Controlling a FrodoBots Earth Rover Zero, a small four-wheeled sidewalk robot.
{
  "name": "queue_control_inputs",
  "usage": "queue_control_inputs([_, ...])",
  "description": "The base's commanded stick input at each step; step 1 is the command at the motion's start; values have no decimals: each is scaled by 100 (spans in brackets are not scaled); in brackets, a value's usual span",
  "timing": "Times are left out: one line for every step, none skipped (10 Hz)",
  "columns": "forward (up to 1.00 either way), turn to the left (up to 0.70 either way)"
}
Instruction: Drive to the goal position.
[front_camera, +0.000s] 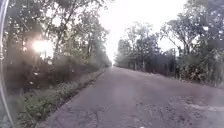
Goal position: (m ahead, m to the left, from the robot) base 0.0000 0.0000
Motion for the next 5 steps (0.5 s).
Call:
queue_control_inputs([10, 1])
queue_control_inputs([10, 1])
queue_control_inputs([10, 1])
queue_control_inputs([10, 1])
queue_control_inputs([10, 1])
